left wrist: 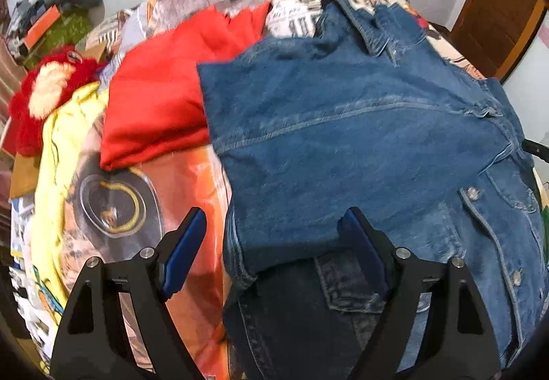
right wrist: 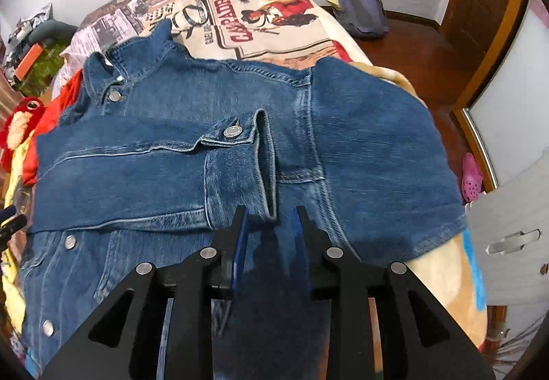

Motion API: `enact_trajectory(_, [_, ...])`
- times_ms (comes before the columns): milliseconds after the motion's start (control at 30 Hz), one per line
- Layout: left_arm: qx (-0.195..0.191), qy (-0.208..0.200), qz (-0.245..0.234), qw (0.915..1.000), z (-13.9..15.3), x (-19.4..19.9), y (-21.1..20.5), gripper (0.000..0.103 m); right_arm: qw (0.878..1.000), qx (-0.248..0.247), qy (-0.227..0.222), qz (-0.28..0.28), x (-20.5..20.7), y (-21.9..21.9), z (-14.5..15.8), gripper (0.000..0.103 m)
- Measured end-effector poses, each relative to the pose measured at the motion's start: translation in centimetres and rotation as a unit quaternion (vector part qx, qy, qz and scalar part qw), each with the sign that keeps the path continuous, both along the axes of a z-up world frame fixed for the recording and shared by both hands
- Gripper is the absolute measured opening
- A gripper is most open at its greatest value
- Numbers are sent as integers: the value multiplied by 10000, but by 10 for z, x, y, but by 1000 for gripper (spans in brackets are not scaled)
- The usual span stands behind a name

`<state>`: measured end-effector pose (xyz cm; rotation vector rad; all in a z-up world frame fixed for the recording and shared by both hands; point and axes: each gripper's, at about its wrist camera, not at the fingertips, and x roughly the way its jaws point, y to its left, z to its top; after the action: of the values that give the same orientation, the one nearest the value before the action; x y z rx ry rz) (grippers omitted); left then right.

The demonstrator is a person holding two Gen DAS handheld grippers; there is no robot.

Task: Fold large clothes

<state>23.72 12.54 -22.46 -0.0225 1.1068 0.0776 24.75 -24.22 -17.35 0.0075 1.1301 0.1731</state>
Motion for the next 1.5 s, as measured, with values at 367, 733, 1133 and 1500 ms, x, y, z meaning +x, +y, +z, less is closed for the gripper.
enact_trajectory(367, [-80, -711, -399, 9966, 56, 26, -40, 82, 9928, 585, -675, -792, -18, -63, 56, 56])
enact_trajectory(733, [-302, -651, -919, 9932, 49, 59, -97, 82, 9684, 1444, 130, -2031, -13, -147, -7, 57])
enact_trajectory(1133, [-397, -283, -1039, 9934, 19, 74, -118, 82, 9220, 2488, 449, -2932, 6, -192, -65, 57])
enact_trajectory(1500, [-362, -214, -881, 9952, 13, 71, -108, 82, 9174, 1975, 116, -3453, 30, -192, -57, 18])
